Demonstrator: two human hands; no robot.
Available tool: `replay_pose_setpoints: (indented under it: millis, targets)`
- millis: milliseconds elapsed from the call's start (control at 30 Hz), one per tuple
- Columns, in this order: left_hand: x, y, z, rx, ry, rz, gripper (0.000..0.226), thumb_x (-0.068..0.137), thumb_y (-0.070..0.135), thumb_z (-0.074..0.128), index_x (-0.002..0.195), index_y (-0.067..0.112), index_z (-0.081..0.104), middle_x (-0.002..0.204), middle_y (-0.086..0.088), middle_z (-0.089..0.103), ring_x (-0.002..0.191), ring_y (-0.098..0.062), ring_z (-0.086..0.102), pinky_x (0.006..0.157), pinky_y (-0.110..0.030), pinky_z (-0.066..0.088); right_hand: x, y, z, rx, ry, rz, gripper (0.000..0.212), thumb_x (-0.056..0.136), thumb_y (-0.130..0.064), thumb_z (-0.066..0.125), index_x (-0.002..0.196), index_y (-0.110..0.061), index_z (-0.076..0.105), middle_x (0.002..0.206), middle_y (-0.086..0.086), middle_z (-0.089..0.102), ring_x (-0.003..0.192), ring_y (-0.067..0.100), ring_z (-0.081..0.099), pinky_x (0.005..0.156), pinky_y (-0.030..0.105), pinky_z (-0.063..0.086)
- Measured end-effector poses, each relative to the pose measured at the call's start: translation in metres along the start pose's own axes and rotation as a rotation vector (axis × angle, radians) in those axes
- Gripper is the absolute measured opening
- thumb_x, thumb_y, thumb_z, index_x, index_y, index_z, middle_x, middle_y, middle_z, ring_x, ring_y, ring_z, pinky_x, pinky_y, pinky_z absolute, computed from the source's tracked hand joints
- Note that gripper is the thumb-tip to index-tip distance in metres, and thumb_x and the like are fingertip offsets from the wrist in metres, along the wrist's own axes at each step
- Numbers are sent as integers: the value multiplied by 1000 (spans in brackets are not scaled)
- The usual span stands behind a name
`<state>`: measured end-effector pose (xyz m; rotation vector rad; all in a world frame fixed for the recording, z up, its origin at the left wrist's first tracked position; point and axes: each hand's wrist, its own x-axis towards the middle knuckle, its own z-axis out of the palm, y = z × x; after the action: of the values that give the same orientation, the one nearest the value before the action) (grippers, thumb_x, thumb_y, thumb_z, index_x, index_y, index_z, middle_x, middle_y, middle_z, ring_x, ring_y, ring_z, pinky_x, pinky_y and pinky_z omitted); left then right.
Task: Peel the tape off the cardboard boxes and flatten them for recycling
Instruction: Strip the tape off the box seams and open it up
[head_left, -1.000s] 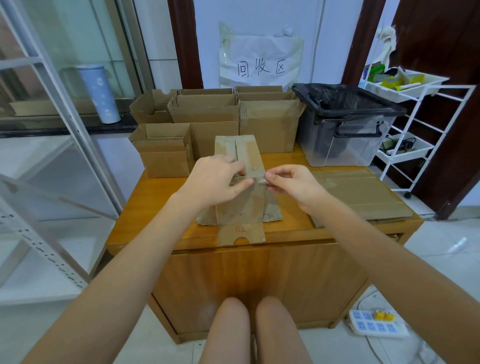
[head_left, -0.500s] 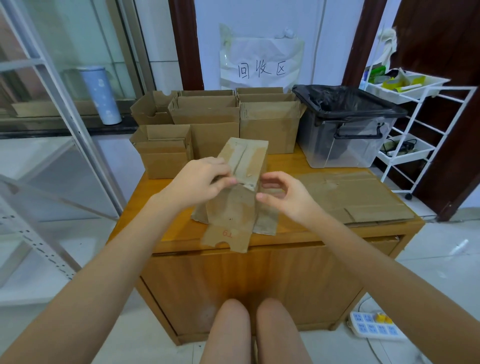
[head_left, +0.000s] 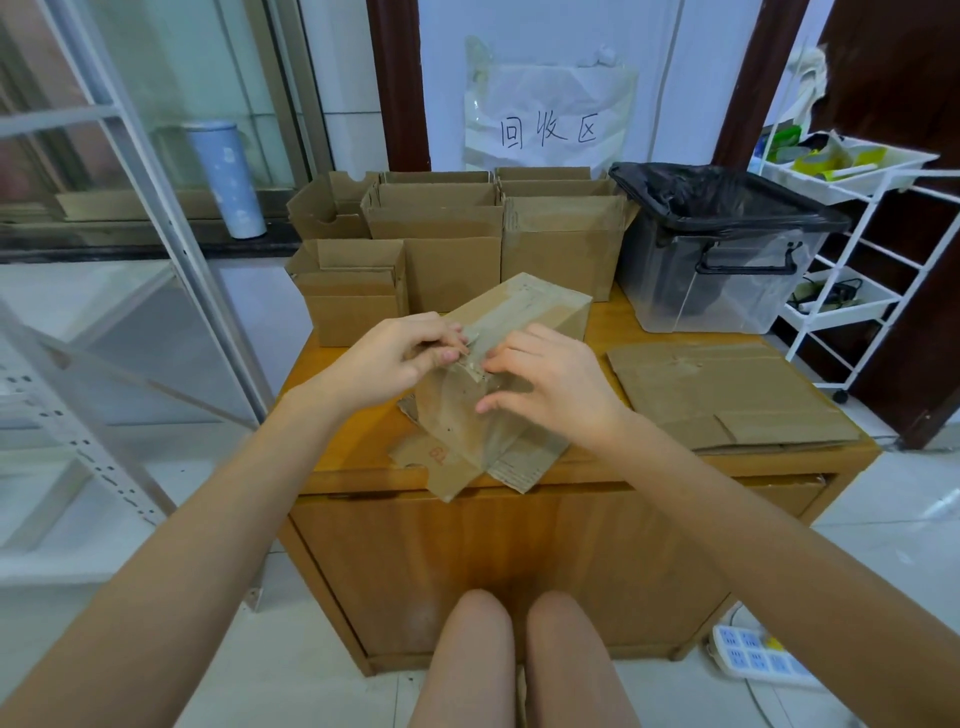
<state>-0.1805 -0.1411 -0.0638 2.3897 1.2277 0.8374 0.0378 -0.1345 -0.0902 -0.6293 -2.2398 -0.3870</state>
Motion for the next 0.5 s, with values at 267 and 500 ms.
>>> replay_pose_setpoints:
  millis: [267, 500]
  targets:
    - [-1, 0, 2, 20, 24, 8, 18, 94, 12, 56, 105, 8, 70, 116, -5, 65, 123, -9, 51, 102, -24, 39, 4, 16, 2, -20, 27, -212, 24, 88, -30, 62, 85, -10, 75, 79, 2, 71, 66, 22, 63, 50, 33, 52]
    - [-1, 2, 1, 10, 2, -9, 18, 95, 14, 56, 105, 10, 70, 117, -5, 64, 124, -12, 50, 103, -29, 40, 2, 22, -5, 2, -55, -255, 31, 88, -35, 65, 96, -6, 72, 89, 6, 69, 75, 23, 62, 62, 33, 52]
